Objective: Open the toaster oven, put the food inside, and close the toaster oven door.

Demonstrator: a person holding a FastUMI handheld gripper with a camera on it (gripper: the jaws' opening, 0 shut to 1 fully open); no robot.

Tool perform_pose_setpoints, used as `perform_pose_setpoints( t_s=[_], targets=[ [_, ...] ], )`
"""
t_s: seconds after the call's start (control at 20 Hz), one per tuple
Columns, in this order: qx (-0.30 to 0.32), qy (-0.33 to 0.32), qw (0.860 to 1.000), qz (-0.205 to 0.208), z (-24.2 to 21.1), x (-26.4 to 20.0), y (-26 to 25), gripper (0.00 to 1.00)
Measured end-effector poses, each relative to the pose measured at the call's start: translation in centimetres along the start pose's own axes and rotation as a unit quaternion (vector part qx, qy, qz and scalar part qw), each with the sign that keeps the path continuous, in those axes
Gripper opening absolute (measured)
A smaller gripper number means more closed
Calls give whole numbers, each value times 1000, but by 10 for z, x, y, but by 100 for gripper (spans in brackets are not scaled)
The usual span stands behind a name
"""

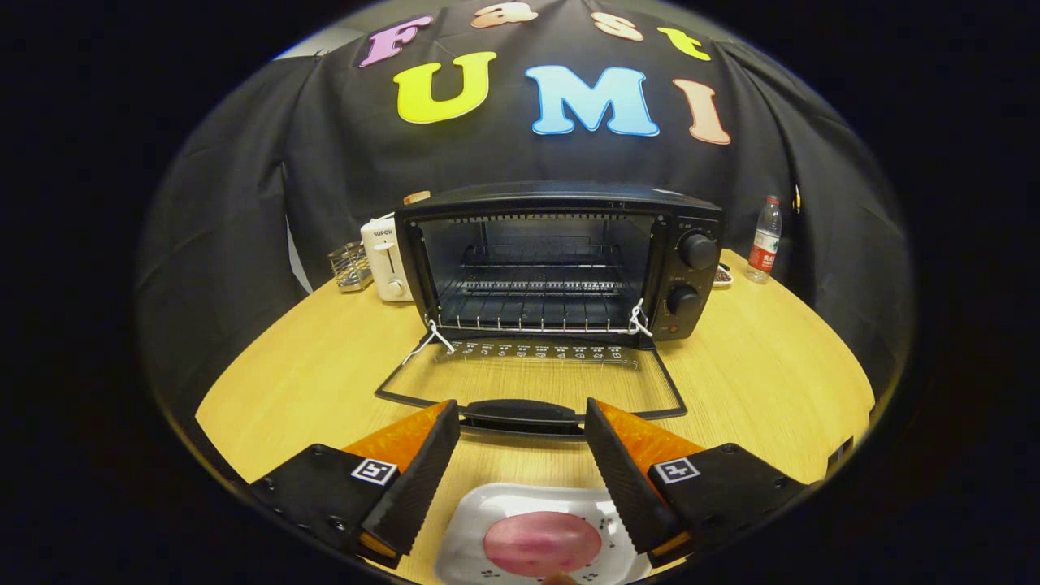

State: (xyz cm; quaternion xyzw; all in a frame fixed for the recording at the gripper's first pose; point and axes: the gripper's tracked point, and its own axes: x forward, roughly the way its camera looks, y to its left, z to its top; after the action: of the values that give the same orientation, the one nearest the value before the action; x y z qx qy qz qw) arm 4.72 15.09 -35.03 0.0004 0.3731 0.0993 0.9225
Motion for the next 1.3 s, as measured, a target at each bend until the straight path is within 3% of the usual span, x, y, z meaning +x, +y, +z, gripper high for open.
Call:
perform_pose_setpoints(
  t_s=[0.25,0.45,0.7,1.3],
  targets=[
    [27,59,995,71,-11,-43,-14,98],
    [78,120,982,126,-25,-70,-28,98],
    [97,167,971,138,-43,-86,-56,98],
    [118,325,926,154,-115,-72,-73,98]
  ],
)
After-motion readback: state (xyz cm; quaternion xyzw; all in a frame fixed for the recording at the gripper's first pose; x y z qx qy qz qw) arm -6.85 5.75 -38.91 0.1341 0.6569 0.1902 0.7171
